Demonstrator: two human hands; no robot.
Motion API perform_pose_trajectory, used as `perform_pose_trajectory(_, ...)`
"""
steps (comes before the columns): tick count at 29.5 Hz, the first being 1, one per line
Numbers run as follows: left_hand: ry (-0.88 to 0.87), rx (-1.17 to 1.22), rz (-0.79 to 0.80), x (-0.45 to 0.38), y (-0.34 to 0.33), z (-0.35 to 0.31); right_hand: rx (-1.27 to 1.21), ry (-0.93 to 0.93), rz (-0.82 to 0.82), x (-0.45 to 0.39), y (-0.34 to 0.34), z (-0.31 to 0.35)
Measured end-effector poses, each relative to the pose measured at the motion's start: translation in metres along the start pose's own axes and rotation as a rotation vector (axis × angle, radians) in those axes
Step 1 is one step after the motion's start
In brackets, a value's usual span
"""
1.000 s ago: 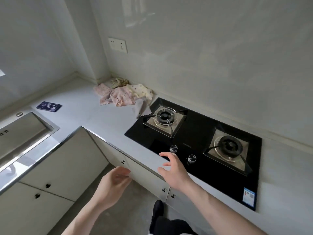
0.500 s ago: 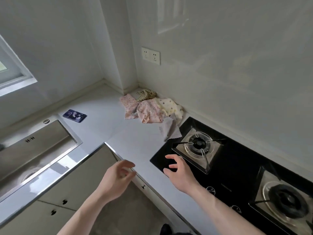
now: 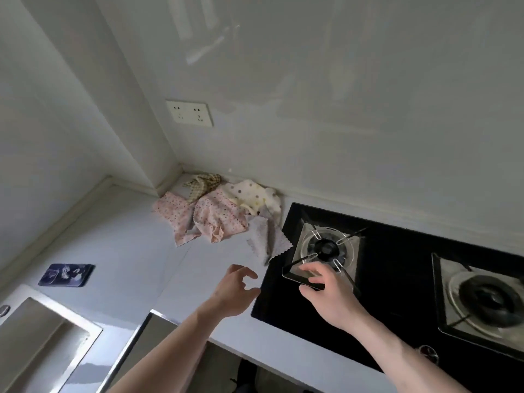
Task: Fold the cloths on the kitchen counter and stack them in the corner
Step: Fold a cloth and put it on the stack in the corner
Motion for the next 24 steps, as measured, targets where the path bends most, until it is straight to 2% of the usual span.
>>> perform_pose_trajectory(5, -0.061, -0.2, 0.112, -0.069, -0.002, 0.0, -0.017, -0.084, -0.156, -0.008, -0.005, 0.001)
perform_pose_trajectory(14, -0.221, -0.628, 0.275, -0.125, -0.007, 0.008, -0.017, -0.175, -0.296, -0.022, -0.04, 0.022)
perform_pose_trajectory(19, -0.274, -0.747, 0.313, -0.14, -0.017, 0.004, -0.044, -0.213, -0.391, -0.01, -0.044, 0.029)
perform_pose_trajectory(24, -0.307, -0.74, 0.337, -0.15, -0.02, -0.01, -0.046, -0.282, -0.449, 0.01, -0.051, 0.031)
Point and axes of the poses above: each hand's wrist, its own x-axis away from the middle knuckle, its own y-axis out of the back of the hand, z = x × y, the point moved 8 cm from there along -x, towards the middle knuckle, and after that the axes turned 9 degrees about y, right-handed, at the moved point
